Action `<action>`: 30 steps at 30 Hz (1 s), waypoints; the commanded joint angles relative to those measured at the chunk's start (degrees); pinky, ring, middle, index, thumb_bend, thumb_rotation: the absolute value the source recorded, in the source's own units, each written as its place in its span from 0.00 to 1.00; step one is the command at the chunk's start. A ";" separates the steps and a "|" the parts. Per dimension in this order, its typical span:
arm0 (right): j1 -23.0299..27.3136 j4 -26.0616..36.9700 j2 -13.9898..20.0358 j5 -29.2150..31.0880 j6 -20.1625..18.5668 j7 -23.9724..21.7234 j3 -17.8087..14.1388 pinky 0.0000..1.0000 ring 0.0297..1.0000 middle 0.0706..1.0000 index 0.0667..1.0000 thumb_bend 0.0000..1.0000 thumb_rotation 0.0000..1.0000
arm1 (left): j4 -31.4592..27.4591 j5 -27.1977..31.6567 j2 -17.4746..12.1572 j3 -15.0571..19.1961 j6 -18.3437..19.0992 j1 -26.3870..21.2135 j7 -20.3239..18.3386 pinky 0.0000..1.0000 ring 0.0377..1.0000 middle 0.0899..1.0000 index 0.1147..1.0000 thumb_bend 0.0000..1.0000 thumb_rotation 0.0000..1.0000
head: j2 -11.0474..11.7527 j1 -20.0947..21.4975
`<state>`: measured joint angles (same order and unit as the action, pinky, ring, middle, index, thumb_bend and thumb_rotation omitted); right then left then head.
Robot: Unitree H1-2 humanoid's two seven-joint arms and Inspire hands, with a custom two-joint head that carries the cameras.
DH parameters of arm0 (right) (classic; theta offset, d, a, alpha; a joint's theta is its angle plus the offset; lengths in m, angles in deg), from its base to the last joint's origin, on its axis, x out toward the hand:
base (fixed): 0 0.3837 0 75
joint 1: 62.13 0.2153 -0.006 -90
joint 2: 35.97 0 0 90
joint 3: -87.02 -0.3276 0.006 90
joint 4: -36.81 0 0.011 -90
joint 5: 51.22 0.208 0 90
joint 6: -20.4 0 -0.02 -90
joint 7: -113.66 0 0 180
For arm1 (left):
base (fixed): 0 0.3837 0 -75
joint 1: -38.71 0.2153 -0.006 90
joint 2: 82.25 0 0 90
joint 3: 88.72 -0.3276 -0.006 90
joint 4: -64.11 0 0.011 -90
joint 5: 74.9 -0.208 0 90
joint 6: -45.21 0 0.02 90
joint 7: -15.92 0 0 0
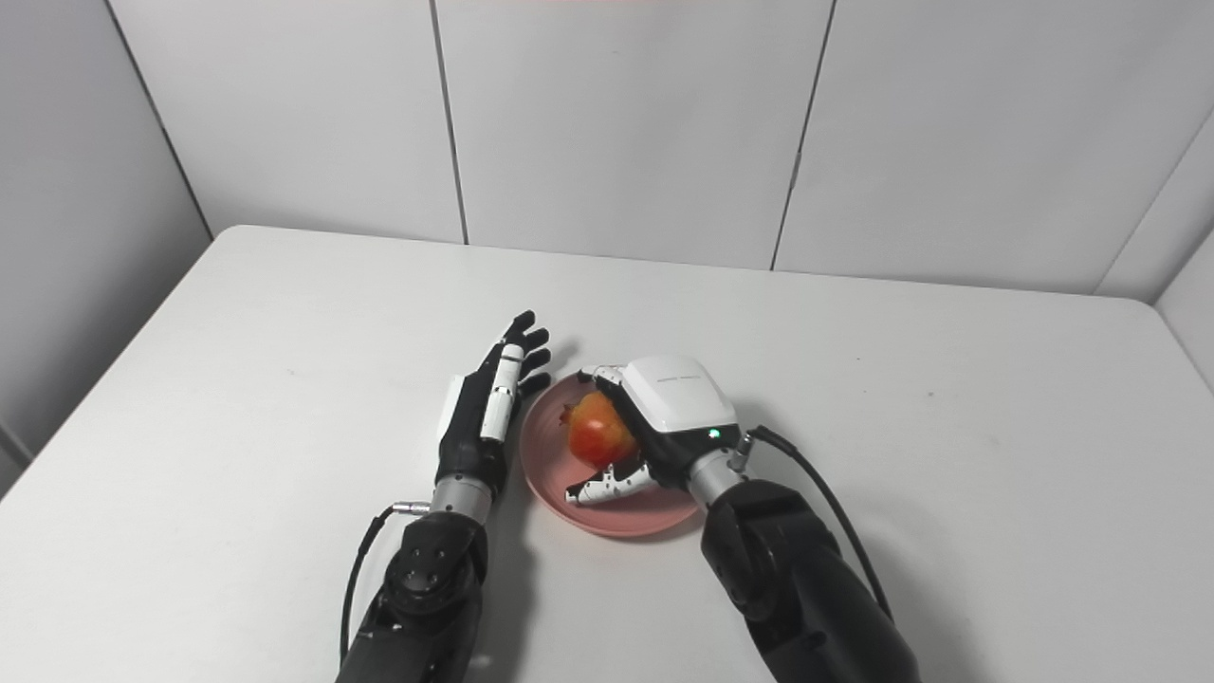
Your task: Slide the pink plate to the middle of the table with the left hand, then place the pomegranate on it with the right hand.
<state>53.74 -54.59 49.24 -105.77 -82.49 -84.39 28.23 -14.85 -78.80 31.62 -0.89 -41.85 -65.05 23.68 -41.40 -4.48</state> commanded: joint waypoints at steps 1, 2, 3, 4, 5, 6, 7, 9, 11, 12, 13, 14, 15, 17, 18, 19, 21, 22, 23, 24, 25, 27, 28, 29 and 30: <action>2.14 1.82 -0.31 -0.44 -0.33 0.06 -0.94 0.79 0.81 0.82 0.83 0.85 0.51 | -0.48 -0.50 0.51 -0.50 -0.41 -2.04 0.01 0.84 0.88 0.87 0.86 0.39 1.00 | -0.04 -0.07; 2.08 1.92 -0.40 -0.33 -0.35 -0.11 -1.12 0.79 0.82 0.83 0.83 0.85 0.51 | -0.51 -0.48 0.51 -0.51 -0.43 -2.02 -0.01 0.84 0.88 0.88 0.86 0.39 1.00 | 0.05 -0.04; 2.01 2.00 -0.47 -0.18 -0.31 -0.22 -1.29 0.79 0.82 0.83 0.83 0.85 0.51 | -0.50 -0.46 0.50 -0.51 -0.53 -2.01 -0.02 0.84 0.88 0.88 0.86 0.39 1.00 | 0.05 -0.04; 1.97 2.12 -0.51 -0.09 -0.31 -0.37 -1.43 0.79 0.82 0.83 0.83 0.85 0.51 | -0.44 -0.44 0.49 -0.51 -0.74 -1.99 -0.03 0.84 0.88 0.88 0.86 0.39 1.00 | 0.06 -0.03; 1.97 2.27 -0.50 -0.03 -0.22 -0.58 -1.56 0.79 0.82 0.83 0.84 0.86 0.52 | -0.37 -0.38 0.53 -0.46 -0.88 -1.99 0.01 0.84 0.88 0.88 0.86 0.39 1.00 | 0.06 -0.03; 1.96 2.45 -0.46 0.12 -0.05 -0.72 -1.72 0.79 0.82 0.83 0.84 0.86 0.52 | -0.32 -0.38 0.56 -0.43 -0.91 -1.99 0.06 0.84 0.88 0.88 0.86 0.39 1.00 | 0.11 0.03; 1.96 2.88 -0.44 0.43 -0.11 -1.13 -2.02 0.79 0.82 0.83 0.84 0.86 0.52 | -0.21 -0.36 0.50 -0.43 -1.04 -2.01 0.01 0.84 0.88 0.88 0.86 0.39 1.00 | 0.11 0.03; 2.08 3.82 -0.26 1.13 -0.10 -1.83 -2.67 0.78 0.83 0.84 0.85 0.87 0.53 | -0.11 -0.35 0.36 -0.50 -1.20 -2.02 -0.16 0.84 0.88 0.88 0.86 0.39 1.00 | 0.11 0.03; 2.23 4.59 -0.14 1.81 0.21 -2.13 -3.37 0.80 0.83 0.84 0.85 0.88 0.54 | -0.23 -0.25 0.33 -0.46 -0.99 -1.97 -0.23 0.84 0.88 0.88 0.86 0.39 1.00 | 0.24 0.27; 2.30 5.22 -0.02 2.02 0.21 -2.33 -3.79 0.80 0.83 0.84 0.86 0.88 0.54 | -0.43 -0.35 0.41 -0.41 -0.60 -1.94 -0.04 0.84 0.88 0.88 0.86 0.39 1.00 | 0.24 0.27; 2.38 6.15 0.20 2.23 0.16 -2.60 -4.25 0.80 0.84 0.85 0.87 0.89 0.55 | -0.54 -0.42 0.47 -0.38 -0.43 -1.92 0.12 0.83 0.87 0.87 0.86 0.39 1.00 | 0.24 0.27; 2.45 7.10 0.41 2.46 0.18 -2.78 -4.71 0.80 0.84 0.85 0.87 0.90 0.55 | -0.57 -0.46 0.44 -0.36 -0.34 -1.90 0.17 0.83 0.87 0.87 0.86 0.39 1.00 | 0.37 0.47; 2.47 8.05 0.56 2.89 0.55 -2.58 -5.34 0.80 0.83 0.85 0.87 0.91 0.55 | -0.56 -0.69 0.35 -0.43 -0.24 -1.91 0.24 0.83 0.87 0.87 0.86 0.39 1.00 | 0.43 0.55; 2.40 9.51 0.74 4.06 1.68 -1.54 -6.60 0.79 0.81 0.84 0.87 0.93 0.56 | -0.62 -1.07 0.10 -0.59 0.09 -1.92 0.19 0.85 0.88 0.87 0.86 0.40 1.00 | 0.52 0.71; 2.33 10.12 0.77 4.82 2.36 -0.85 -7.30 0.79 0.81 0.84 0.87 0.93 0.56 | -0.68 -1.23 -0.02 -0.67 0.24 -1.91 0.13 0.85 0.88 0.87 0.86 0.41 1.00 | 0.54 0.80; 2.25 10.75 0.76 5.65 2.81 -0.28 -8.03 0.79 0.80 0.83 0.87 0.93 0.56 | -0.69 -1.35 -0.14 -0.74 0.12 -1.89 0.10 0.86 0.88 0.88 0.86 0.41 1.00 | 0.55 0.88; 2.15 12.30 0.68 7.04 2.87 0.43 -9.46 0.79 0.81 0.83 0.87 0.94 0.56 | -0.72 -1.31 -0.15 -0.67 -0.07 -1.82 0.14 0.86 0.88 0.87 0.86 0.40 1.00 | 0.62 1.07; 2.09 13.04 0.62 7.85 2.98 0.93 -10.25 0.78 0.81 0.84 0.88 0.94 0.56 | -0.65 -1.18 -0.12 -0.57 -0.33 -1.80 0.08 0.85 0.88 0.88 0.86 0.40 1.00 | 0.62 1.07; 2.06 13.75 0.64 8.54 3.01 1.25 -10.90 0.77 0.82 0.85 0.87 0.94 0.56 | -0.52 -1.07 -0.08 -0.49 -0.64 -1.80 0.02 0.85 0.88 0.88 0.86 0.40 1.00 | 0.62 1.07; 2.02 14.35 0.65 9.22 3.08 1.51 -11.48 0.75 0.82 0.85 0.87 0.94 0.56 | -0.40 -0.98 -0.05 -0.39 -0.86 -1.81 0.02 0.85 0.89 0.88 0.86 0.39 1.00 | 0.79 1.29; 1.89 14.96 0.63 10.31 3.35 1.96 -12.29 0.72 0.80 0.85 0.87 0.93 0.57 | -0.24 -0.79 0.05 -0.23 -1.13 -1.82 0.07 0.83 0.88 0.87 0.85 0.39 1.00 | 0.81 1.32; 1.46 15.49 0.69 12.90 4.95 3.63 -13.88 0.70 0.78 0.84 0.87 0.93 0.58 | -0.13 -0.24 0.27 0.09 -1.53 -1.79 0.06 0.83 0.88 0.87 0.85 0.39 1.00 | 0.90 1.47; 1.10 15.53 0.64 14.30 5.99 4.70 -14.72 0.71 0.79 0.84 0.87 0.93 0.59 | -0.13 -0.08 0.33 0.16 -1.70 -1.76 0.03 0.83 0.88 0.87 0.85 0.39 1.00 | 0.99 1.56; 0.61 15.58 0.44 15.65 6.89 5.79 -15.65 0.72 0.79 0.84 0.87 0.93 0.60 | -0.17 -0.08 0.32 0.15 -1.80 -1.72 0.00 0.82 0.88 0.87 0.85 0.39 1.00 | 1.05 1.78; 0.14 15.62 0.19 16.77 7.50 6.71 -16.40 0.73 0.80 0.85 0.87 0.92 0.62 | -0.21 -0.10 0.22 0.11 -1.81 -1.68 -0.02 0.82 0.87 0.87 0.85 0.39 1.00 | 1.25 2.10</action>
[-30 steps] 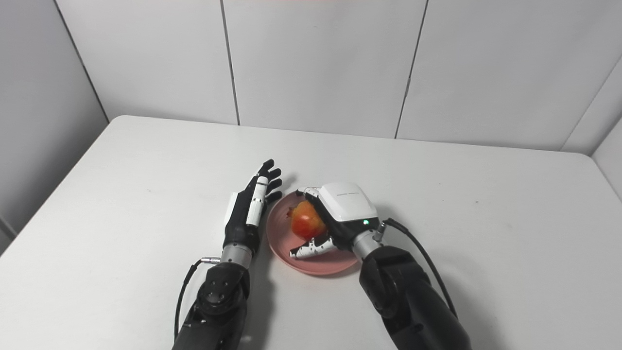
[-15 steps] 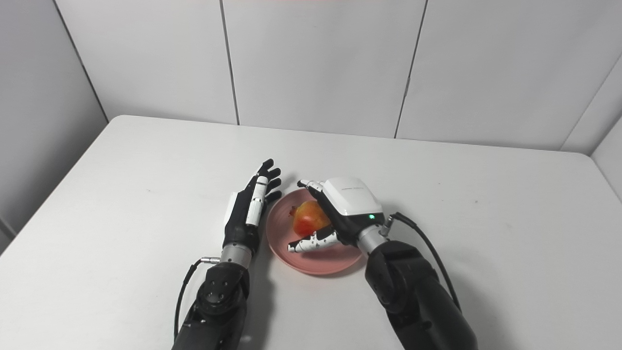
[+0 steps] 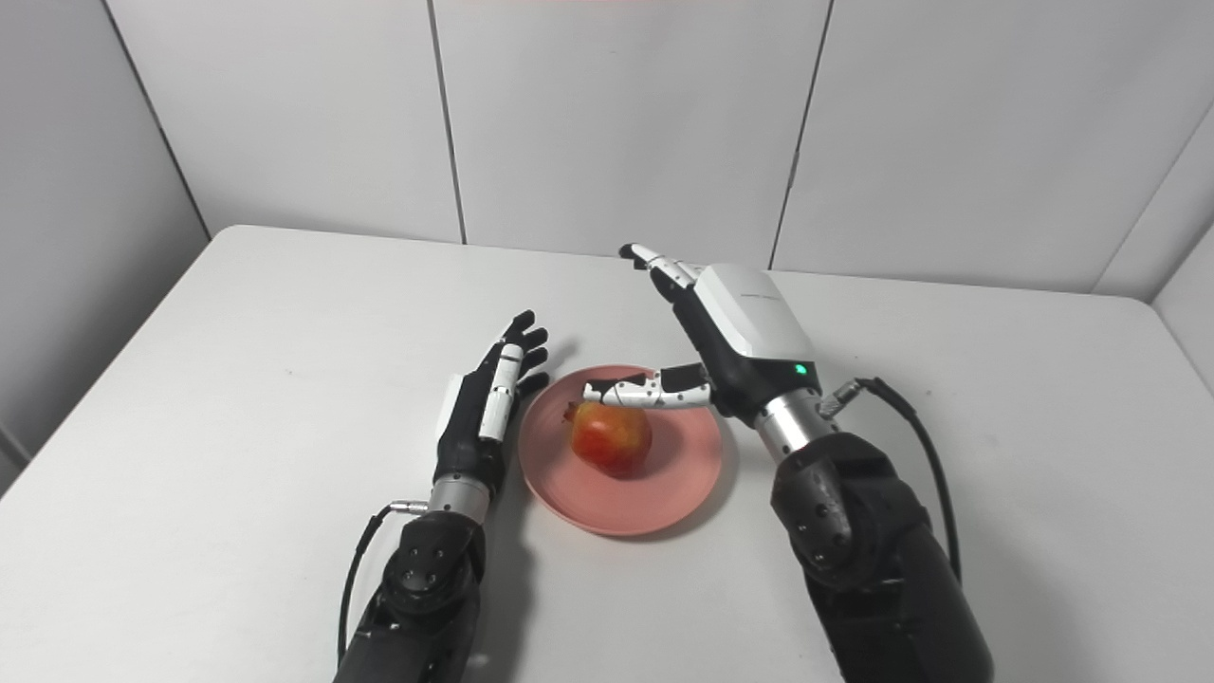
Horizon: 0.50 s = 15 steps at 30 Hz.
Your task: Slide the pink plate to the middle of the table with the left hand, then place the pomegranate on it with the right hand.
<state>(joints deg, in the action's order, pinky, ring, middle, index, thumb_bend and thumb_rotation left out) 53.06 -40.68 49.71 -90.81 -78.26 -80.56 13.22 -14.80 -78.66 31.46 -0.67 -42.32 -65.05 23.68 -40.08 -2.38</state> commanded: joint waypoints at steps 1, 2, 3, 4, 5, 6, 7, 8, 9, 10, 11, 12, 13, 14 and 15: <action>0.32 1.87 -0.52 2.89 3.57 3.59 -2.15 0.74 0.82 0.86 0.87 0.92 0.65 | -0.41 -0.29 0.29 -0.18 -1.13 -1.63 0.00 0.82 0.87 0.87 0.85 0.39 1.00 | -0.07 0.00; -0.26 2.15 -0.76 3.86 3.52 4.16 -2.91 0.74 0.82 0.86 0.88 0.92 0.66 | -0.58 -0.29 0.17 -0.21 -0.89 -1.55 -0.05 0.82 0.87 0.87 0.85 0.39 1.00 | 0.14 0.32; -0.85 2.49 -0.87 4.66 3.29 4.56 -3.61 0.75 0.83 0.87 0.89 0.91 0.69 | -0.77 -0.32 0.03 -0.29 -0.78 -1.46 -0.17 0.82 0.87 0.87 0.85 0.40 1.00 | 0.14 0.32; -1.44 2.77 -1.01 5.30 2.93 4.88 -4.20 0.77 0.85 0.88 0.91 0.88 0.76 | -0.90 -0.22 -0.17 -0.28 -0.82 -1.36 -0.37 0.82 0.87 0.87 0.86 0.40 1.00 | 0.51 0.84; -2.22 3.11 -1.16 6.34 2.31 5.05 -5.07 0.78 0.86 0.89 0.93 0.85 0.86 | -1.16 -0.14 -0.30 -0.27 -0.76 -1.23 -0.50 0.83 0.87 0.87 0.86 0.41 1.00 | 0.51 0.84; -2.99 3.34 -1.31 7.33 1.65 5.12 -5.84 0.78 0.86 0.89 0.93 0.85 0.87 | -1.46 -0.04 -0.46 -0.25 -0.67 -1.09 -0.67 0.83 0.87 0.87 0.86 0.41 1.00 | 0.78 1.21; -3.89 3.63 -1.48 8.71 0.70 4.97 -6.78 0.79 0.86 0.90 0.94 0.85 0.93 | -1.89 0.03 -0.59 -0.30 -0.51 -0.95 -0.84 0.83 0.87 0.87 0.86 0.41 1.00 | 0.78 1.21; -4.66 3.75 -1.72 9.80 0.14 4.90 -7.50 0.80 0.87 0.91 0.94 0.84 0.97 | -2.24 0.17 -0.80 -0.29 -0.40 -0.82 -1.04 0.83 0.87 0.88 0.87 0.41 1.00 | 1.20 1.91; -5.53 3.63 -1.75 11.37 0.13 4.91 -8.40 0.80 0.88 0.92 0.94 0.82 0.99 | -2.76 0.23 -0.94 -0.34 -0.17 -0.65 -1.20 0.83 0.87 0.88 0.87 0.41 1.00 | 1.20 1.91; -6.35 3.37 -2.05 13.65 -0.01 4.83 -9.54 0.82 0.89 0.92 0.94 0.77 0.99 | -3.21 0.38 -1.06 -0.36 -0.18 -0.48 -1.37 0.84 0.88 0.88 0.87 0.41 1.00 | 1.39 2.31; -7.17 3.20 -2.69 16.59 -0.70 4.65 -11.02 0.84 0.90 0.94 0.95 0.73 1.00 | -3.71 0.56 -1.13 -0.36 -0.28 -0.27 -1.54 0.84 0.88 0.88 0.87 0.42 1.00 | 1.48 2.59; -7.81 2.98 -3.07 18.79 -0.93 4.60 -12.12 0.87 0.92 0.95 0.95 0.72 1.00 | -4.17 0.72 -1.18 -0.38 -0.37 -0.09 -1.72 0.85 0.88 0.88 0.87 0.42 1.00 | 1.64 2.84; -8.50 2.70 -3.47 20.77 -1.05 4.67 -13.18 0.87 0.93 0.95 0.95 0.71 1.00 | -4.65 0.91 -1.24 -0.35 -0.33 0.09 -1.92 0.85 0.88 0.88 0.87 0.43 1.00 | 1.91 3.25; -9.20 2.40 -3.81 22.72 -1.18 4.81 -14.21 0.88 0.93 0.96 0.96 0.72 1.00 | -5.25 1.02 -1.26 -0.34 -0.12 0.30 -2.05 0.86 0.88 0.88 0.87 0.43 1.00 | 2.10 3.50; -9.83 2.07 -4.13 24.70 -1.34 4.80 -15.17 0.88 0.93 0.96 0.96 0.72 1.00 | -5.80 1.21 -1.28 -0.33 0.00 0.49 -2.26 0.86 0.88 0.88 0.87 0.43 1.00 | 2.28 3.76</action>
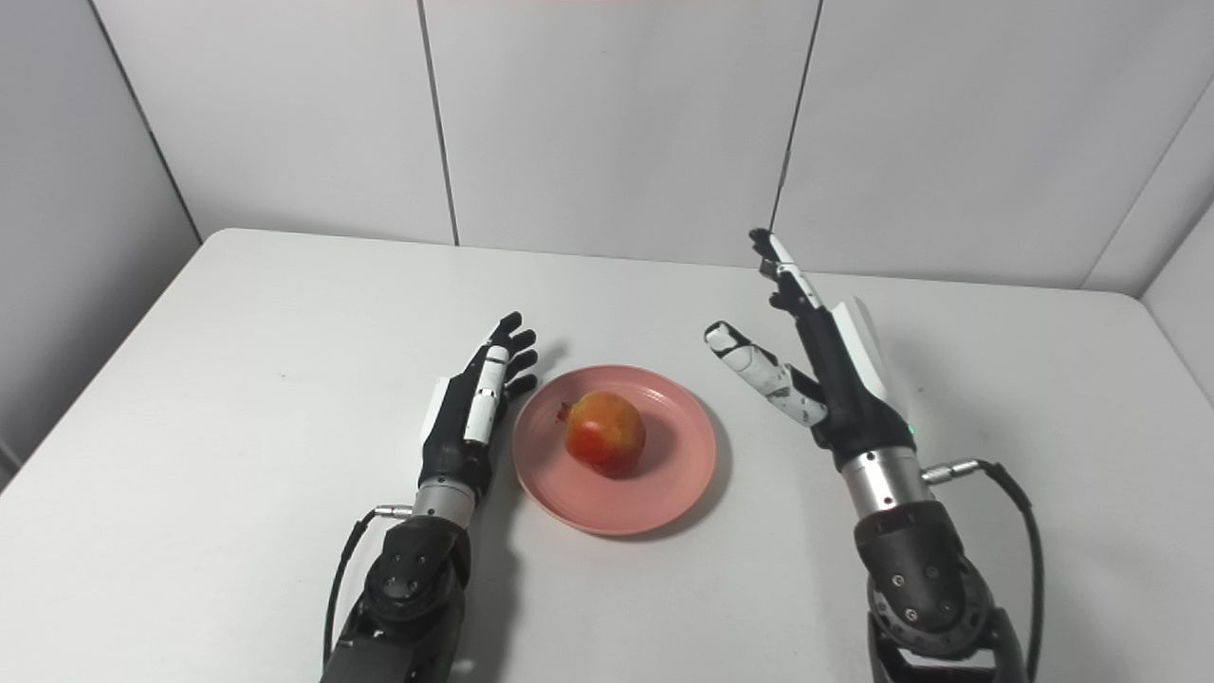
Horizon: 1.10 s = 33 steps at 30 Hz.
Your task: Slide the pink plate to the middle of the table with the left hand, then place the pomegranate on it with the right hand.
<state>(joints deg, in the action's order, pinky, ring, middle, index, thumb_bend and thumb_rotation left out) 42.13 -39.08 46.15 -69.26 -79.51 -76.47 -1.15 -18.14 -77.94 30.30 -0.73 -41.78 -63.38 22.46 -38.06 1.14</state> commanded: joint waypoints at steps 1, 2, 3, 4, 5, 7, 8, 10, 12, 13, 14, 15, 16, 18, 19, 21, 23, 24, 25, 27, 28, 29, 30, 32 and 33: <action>0.53 0.24 -1.09 5.53 -0.66 0.49 -1.77 0.90 0.94 0.97 0.97 0.75 1.00 | -2.99 0.76 -0.17 -0.25 -0.41 -0.99 -1.28 0.86 0.89 0.89 0.87 0.43 1.00 | 0.60 0.73; 0.02 0.24 -1.50 7.81 -1.53 0.20 -2.51 0.94 0.96 0.98 0.98 0.78 1.00 | -3.54 1.10 -0.27 -0.32 -0.27 -0.77 -1.52 0.87 0.89 0.89 0.88 0.43 1.00 | 0.72 0.87; -0.27 0.29 -1.71 9.23 -2.12 0.01 -2.90 0.97 0.98 0.99 0.99 0.79 1.00 | -3.88 1.34 -0.34 -0.37 -0.18 -0.63 -1.70 0.87 0.89 0.89 0.88 0.42 1.00 | 0.72 0.87; -0.91 0.28 -2.11 11.61 -2.76 -0.19 -3.65 0.97 0.98 1.00 1.00 0.79 1.00 | -4.49 1.82 -0.49 -0.46 -0.12 -0.32 -2.25 0.87 0.89 0.89 0.88 0.42 1.00 | 1.04 1.21; -1.34 0.28 -2.27 13.24 -3.14 -0.21 -4.05 0.97 0.98 1.00 1.00 0.78 1.00 | -4.90 2.15 -0.59 -0.53 -0.08 -0.10 -2.65 0.89 0.90 0.90 0.89 0.42 1.00 | 1.04 1.21; -2.48 0.12 -2.59 16.83 -3.71 -0.52 -4.87 0.97 0.99 1.00 1.00 0.73 1.00 | -5.86 3.02 -0.82 -0.57 0.27 0.47 -3.56 0.91 0.91 0.91 0.90 0.42 1.00 | 1.41 1.40; -3.05 0.09 -2.75 18.25 -4.30 -0.69 -5.07 0.97 0.99 1.00 1.00 0.71 1.00 | -6.46 3.35 -0.89 -0.56 0.61 0.82 -3.96 0.91 0.91 0.92 0.90 0.42 1.00 | 1.61 1.42; -3.85 0.27 -3.11 19.82 -5.25 -0.46 -4.95 0.99 1.00 1.00 1.00 0.67 1.00 | -7.47 3.67 -1.03 -0.63 1.21 1.43 -4.51 0.93 0.92 0.92 0.91 0.42 1.00 | 1.55 1.47; -4.36 0.55 -3.48 20.57 -5.60 -0.04 -4.34 1.00 1.00 1.00 1.00 0.60 1.00 | -8.17 3.73 -1.28 -0.81 1.54 2.03 -5.05 0.94 0.93 0.93 0.92 0.43 1.00 | 1.47 1.54; -4.51 0.63 -3.58 20.84 -5.58 0.07 -4.04 1.00 1.00 1.00 1.00 0.55 1.00 | -8.34 3.70 -1.41 -0.88 1.58 2.26 -5.33 0.94 0.93 0.94 0.92 0.42 1.00 | 1.47 1.54; -4.63 0.64 -3.86 21.65 -5.66 0.02 -3.92 1.00 1.00 1.00 1.00 0.53 1.00 | -8.50 3.76 -1.50 -0.88 1.66 2.53 -5.62 0.95 0.94 0.94 0.92 0.42 1.00 | 1.42 1.71; -4.71 0.65 -4.02 22.26 -5.73 0.02 -3.83 1.00 1.00 1.00 1.00 0.49 1.00 | -8.62 3.80 -1.55 -0.87 1.73 2.70 -5.81 0.95 0.94 0.94 0.93 0.41 1.00 | 1.42 1.71; -4.79 0.58 -4.25 23.08 -5.69 -0.10 -3.75 1.00 1.00 1.00 1.00 0.46 1.00 | -8.64 3.83 -1.70 -0.84 1.67 2.89 -6.10 0.95 0.94 0.95 0.93 0.41 1.00 | 1.43 2.10; -4.93 0.41 -4.53 23.91 -5.35 -0.07 -3.45 1.00 1.00 1.00 1.00 0.39 1.00 | -8.55 3.97 -2.01 -0.77 1.54 3.13 -6.65 0.95 0.95 0.95 0.94 0.41 1.00 | 1.52 2.56; -4.98 0.32 -4.62 24.07 -5.14 0.04 -3.28 1.00 1.00 1.00 1.00 0.35 1.00 | -8.48 4.06 -2.15 -0.72 1.50 3.20 -6.87 0.96 0.95 0.96 0.94 0.41 1.00 | 1.52 2.56; -5.00 0.09 -4.84 24.17 -4.87 0.35 -2.98 1.00 1.00 1.00 1.00 0.33 1.00 | -8.30 4.33 -2.41 -0.54 1.49 3.22 -7.29 0.97 0.96 0.96 0.95 0.41 1.00 | 1.54 2.86; -5.04 -0.58 -5.11 24.13 -4.48 0.61 -2.59 1.00 1.00 1.00 1.00 0.29 1.00 | -7.77 4.91 -2.83 -0.38 1.20 3.17 -7.92 0.98 0.97 0.97 0.96 0.40 1.00 | 1.59 2.99; -5.05 -0.87 -5.19 24.31 -4.48 0.65 -2.47 1.00 1.00 1.00 1.00 0.29 1.00 | -7.34 5.15 -3.06 -0.36 0.94 3.10 -8.19 0.98 0.97 0.97 0.96 0.40 1.00 | 1.59 2.98; -4.99 -1.26 -5.27 24.47 -4.46 0.67 -2.35 1.00 1.00 1.00 1.00 0.28 1.00 | -6.73 5.37 -3.33 -0.31 0.61 2.97 -8.50 0.98 0.97 0.98 0.96 0.40 1.00 | 1.53 2.92; -4.84 -1.82 -5.27 24.77 -4.46 0.70 -2.16 1.00 1.00 1.00 1.00 0.28 1.00 | -5.79 5.55 -3.65 -0.28 0.12 2.74 -8.97 0.98 0.97 0.98 0.97 0.40 1.00 | 1.43 2.79; -4.77 -2.05 -5.24 25.02 -4.55 0.62 -2.10 1.00 1.00 1.00 1.00 0.27 1.00 | -5.46 5.52 -3.67 -0.28 -0.05 2.67 -9.02 0.98 0.98 0.98 0.97 0.40 1.00 | 1.42 2.76; -4.69 -2.25 -5.27 25.26 -4.75 0.63 -2.09 1.00 1.00 1.00 1.00 0.27 1.00 | -5.10 5.54 -3.69 -0.26 -0.27 2.58 -9.08 0.98 0.97 0.98 0.97 0.40 1.00 | 1.38 2.50; -4.64 -2.48 -5.26 25.46 -4.80 0.61 -2.06 1.00 1.00 1.00 1.00 0.27 1.00 | -4.83 5.60 -3.67 -0.22 -0.43 2.51 -9.13 0.98 0.97 0.98 0.97 0.40 1.00 | 1.38 2.50; -4.60 -2.93 -5.17 25.31 -4.83 0.80 -1.89 1.00 1.00 1.00 1.00 0.25 1.00 | -4.26 5.73 -3.62 -0.04 -0.73 2.32 -9.20 0.98 0.97 0.98 0.97 0.40 1.00 | 1.35 2.09; -4.58 -3.18 -5.08 25.28 -4.73 0.81 -1.81 1.00 1.00 1.00 1.00 0.25 1.00 | -4.01 5.77 -3.57 0.05 -0.86 2.21 -9.20 0.98 0.97 0.98 0.97 0.40 1.00 | 1.24 1.80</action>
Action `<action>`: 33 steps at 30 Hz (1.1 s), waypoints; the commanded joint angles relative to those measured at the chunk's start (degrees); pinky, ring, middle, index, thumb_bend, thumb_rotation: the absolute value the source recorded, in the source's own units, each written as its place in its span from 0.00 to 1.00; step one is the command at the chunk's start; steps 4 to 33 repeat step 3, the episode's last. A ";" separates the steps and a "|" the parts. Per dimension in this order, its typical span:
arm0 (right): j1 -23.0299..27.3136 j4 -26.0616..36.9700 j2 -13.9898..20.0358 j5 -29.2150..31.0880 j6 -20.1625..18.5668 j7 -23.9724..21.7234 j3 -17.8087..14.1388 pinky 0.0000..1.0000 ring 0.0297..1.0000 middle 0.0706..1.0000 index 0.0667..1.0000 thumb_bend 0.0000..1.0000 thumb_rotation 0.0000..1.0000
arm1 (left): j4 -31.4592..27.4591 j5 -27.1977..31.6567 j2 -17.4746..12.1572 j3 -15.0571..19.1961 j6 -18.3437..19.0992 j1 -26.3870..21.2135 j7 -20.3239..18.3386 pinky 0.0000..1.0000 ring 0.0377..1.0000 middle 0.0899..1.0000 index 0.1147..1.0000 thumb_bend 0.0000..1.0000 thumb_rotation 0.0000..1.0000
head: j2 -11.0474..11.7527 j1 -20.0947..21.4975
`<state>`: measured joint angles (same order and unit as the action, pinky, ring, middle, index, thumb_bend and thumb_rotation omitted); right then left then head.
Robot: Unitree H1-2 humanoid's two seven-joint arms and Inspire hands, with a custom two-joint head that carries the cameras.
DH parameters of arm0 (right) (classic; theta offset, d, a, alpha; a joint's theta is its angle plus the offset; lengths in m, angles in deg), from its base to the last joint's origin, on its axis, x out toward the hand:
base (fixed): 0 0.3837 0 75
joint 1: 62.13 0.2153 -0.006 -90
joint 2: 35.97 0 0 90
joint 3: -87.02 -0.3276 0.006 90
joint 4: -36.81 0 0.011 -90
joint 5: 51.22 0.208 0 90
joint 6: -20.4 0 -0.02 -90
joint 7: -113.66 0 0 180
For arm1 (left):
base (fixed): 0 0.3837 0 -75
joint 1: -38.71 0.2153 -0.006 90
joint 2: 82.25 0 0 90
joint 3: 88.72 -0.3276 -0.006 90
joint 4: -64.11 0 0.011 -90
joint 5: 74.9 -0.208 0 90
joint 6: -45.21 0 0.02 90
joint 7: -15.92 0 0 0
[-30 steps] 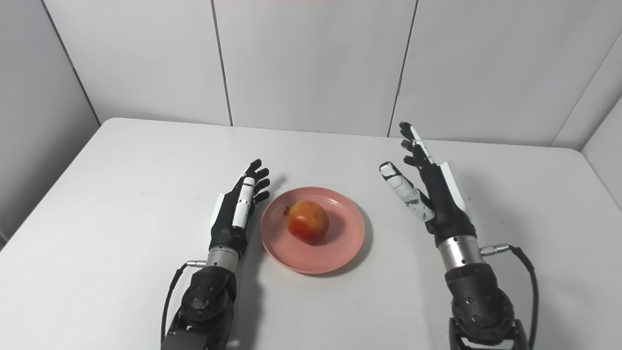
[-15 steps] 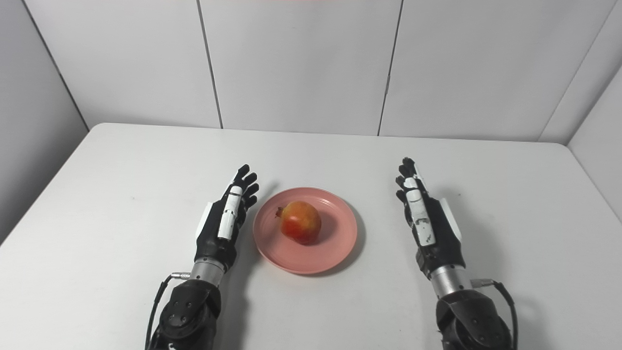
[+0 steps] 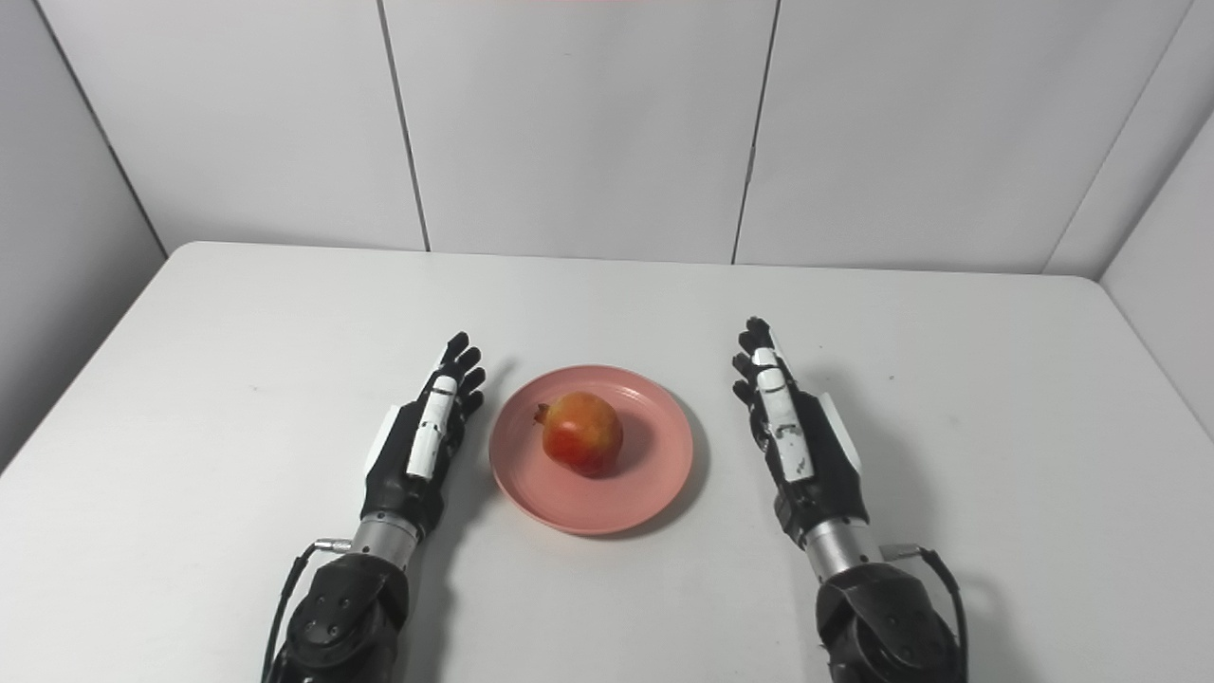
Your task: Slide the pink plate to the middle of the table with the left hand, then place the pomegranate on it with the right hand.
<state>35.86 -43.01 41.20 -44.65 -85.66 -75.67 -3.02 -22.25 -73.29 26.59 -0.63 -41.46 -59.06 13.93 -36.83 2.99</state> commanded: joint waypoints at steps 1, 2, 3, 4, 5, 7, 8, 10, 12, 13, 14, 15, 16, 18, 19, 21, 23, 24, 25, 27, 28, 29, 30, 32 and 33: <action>1.68 0.46 -0.07 0.81 1.60 -0.08 0.10 1.00 1.00 1.00 1.00 0.25 1.00 | 0.41 1.19 0.19 0.03 -1.51 -2.20 -0.68 0.98 0.97 0.98 0.97 0.40 1.00 | -0.02 -0.09; 1.69 0.23 -0.03 1.01 1.70 -0.19 0.10 1.00 1.00 1.00 1.00 0.24 1.00 | 0.69 1.32 0.22 0.06 -1.78 -2.30 -0.71 0.98 0.97 0.98 0.97 0.40 1.00 | -0.11 -0.18; 1.71 0.09 -0.01 1.17 1.75 -0.24 0.10 1.00 1.00 1.00 1.00 0.24 1.00 | 0.89 1.44 0.22 0.06 -2.00 -2.37 -0.73 0.98 0.97 0.98 0.97 0.39 1.00 | -0.11 -0.18; 1.71 0.09 -0.01 1.17 1.75 -0.24 0.10 1.00 1.00 1.00 1.00 0.24 1.00 | 0.89 1.44 0.22 0.06 -2.00 -2.37 -0.73 0.98 0.97 0.98 0.97 0.39 1.00 | -0.11 -0.18; 1.71 0.09 -0.01 1.17 1.75 -0.24 0.10 1.00 1.00 1.00 1.00 0.24 1.00 | 0.89 1.44 0.22 0.06 -2.00 -2.37 -0.73 0.98 0.97 0.98 0.97 0.39 1.00 | -0.11 -0.18; 1.71 0.09 -0.01 1.17 1.75 -0.24 0.10 1.00 1.00 1.00 1.00 0.24 1.00 | 0.89 1.44 0.22 0.06 -2.00 -2.37 -0.73 0.98 0.97 0.98 0.97 0.39 1.00 | -0.11 -0.18; 1.71 0.09 -0.01 1.17 1.75 -0.24 0.10 1.00 1.00 1.00 1.00 0.24 1.00 | 0.89 1.44 0.22 0.06 -2.00 -2.37 -0.73 0.98 0.97 0.98 0.97 0.39 1.00 | -0.11 -0.18; 1.71 0.09 -0.01 1.17 1.75 -0.24 0.10 1.00 1.00 1.00 1.00 0.24 1.00 | 0.89 1.44 0.22 0.06 -2.00 -2.37 -0.73 0.98 0.97 0.98 0.97 0.39 1.00 | -0.11 -0.18; 1.71 0.09 -0.01 1.17 1.75 -0.24 0.10 1.00 1.00 1.00 1.00 0.24 1.00 | 0.89 1.44 0.22 0.06 -2.00 -2.37 -0.73 0.98 0.97 0.98 0.97 0.39 1.00 | -0.11 -0.18; 1.71 0.09 -0.01 1.17 1.75 -0.24 0.10 1.00 1.00 1.00 1.00 0.24 1.00 | 0.89 1.44 0.22 0.06 -2.00 -2.37 -0.73 0.98 0.97 0.98 0.97 0.39 1.00 | -0.11 -0.18; 1.71 0.09 -0.01 1.17 1.75 -0.24 0.10 1.00 1.00 1.00 1.00 0.24 1.00 | 0.89 1.44 0.22 0.06 -2.00 -2.37 -0.73 0.98 0.97 0.98 0.97 0.39 1.00 | -0.11 -0.18; 1.71 0.09 -0.01 1.17 1.75 -0.24 0.10 1.00 1.00 1.00 1.00 0.24 1.00 | 0.89 1.44 0.22 0.06 -2.00 -2.37 -0.73 0.98 0.97 0.98 0.97 0.39 1.00 | -0.11 -0.18; 1.71 0.09 -0.01 1.17 1.75 -0.24 0.10 1.00 1.00 1.00 1.00 0.24 1.00 | 0.89 1.44 0.22 0.06 -2.00 -2.37 -0.73 0.98 0.97 0.98 0.97 0.39 1.00 | -0.11 -0.18; 1.71 0.09 -0.01 1.17 1.75 -0.24 0.10 1.00 1.00 1.00 1.00 0.24 1.00 | 0.89 1.44 0.22 0.06 -2.00 -2.37 -0.73 0.98 0.97 0.98 0.97 0.39 1.00 | -0.11 -0.18; 1.71 0.09 -0.01 1.17 1.75 -0.24 0.10 1.00 1.00 1.00 1.00 0.24 1.00 | 0.89 1.44 0.22 0.06 -2.00 -2.37 -0.73 0.98 0.97 0.98 0.97 0.39 1.00 | -0.11 -0.18; 1.71 0.09 -0.01 1.17 1.75 -0.24 0.10 1.00 1.00 1.00 1.00 0.24 1.00 | 0.89 1.44 0.22 0.06 -2.00 -2.37 -0.73 0.98 0.97 0.98 0.97 0.39 1.00 | -0.11 -0.18; 1.71 0.09 -0.01 1.17 1.75 -0.24 0.10 1.00 1.00 1.00 1.00 0.24 1.00 | 0.89 1.44 0.22 0.06 -2.00 -2.37 -0.73 0.98 0.97 0.98 0.97 0.39 1.00 | -0.11 -0.18; 1.71 0.09 -0.01 1.17 1.75 -0.24 0.10 1.00 1.00 1.00 1.00 0.24 1.00 | 0.89 1.44 0.22 0.06 -2.00 -2.37 -0.73 0.98 0.97 0.98 0.97 0.39 1.00 | -0.11 -0.18; 1.71 0.09 -0.01 1.17 1.75 -0.24 0.10 1.00 1.00 1.00 1.00 0.24 1.00 | 0.89 1.44 0.22 0.06 -2.00 -2.37 -0.73 0.98 0.97 0.98 0.97 0.39 1.00 | -0.11 -0.18; 1.71 0.09 -0.01 1.17 1.75 -0.24 0.10 1.00 1.00 1.00 1.00 0.24 1.00 | 0.89 1.44 0.22 0.06 -2.00 -2.37 -0.73 0.98 0.97 0.98 0.97 0.39 1.00 | -0.11 -0.18; 1.71 0.09 -0.01 1.17 1.75 -0.24 0.10 1.00 1.00 1.00 1.00 0.24 1.00 | 0.89 1.44 0.22 0.06 -2.00 -2.37 -0.73 0.98 0.97 0.98 0.97 0.39 1.00 | -0.11 -0.18; 1.71 0.09 -0.01 1.17 1.75 -0.24 0.10 1.00 1.00 1.00 1.00 0.24 1.00 | 0.89 1.44 0.22 0.06 -2.00 -2.37 -0.73 0.98 0.97 0.98 0.97 0.39 1.00 | -0.11 -0.18; 1.71 0.09 -0.01 1.17 1.75 -0.24 0.10 1.00 1.00 1.00 1.00 0.24 1.00 | 0.89 1.44 0.22 0.06 -2.00 -2.37 -0.73 0.98 0.97 0.98 0.97 0.39 1.00 | -0.11 -0.18; 1.71 0.09 -0.01 1.17 1.75 -0.24 0.10 1.00 1.00 1.00 1.00 0.24 1.00 | 0.89 1.44 0.22 0.06 -2.00 -2.37 -0.73 0.98 0.97 0.98 0.97 0.39 1.00 | -0.11 -0.18; 1.71 0.09 -0.01 1.17 1.75 -0.24 0.10 1.00 1.00 1.00 1.00 0.24 1.00 | 0.89 1.44 0.22 0.06 -2.00 -2.37 -0.73 0.98 0.97 0.98 0.97 0.39 1.00 | -0.11 -0.18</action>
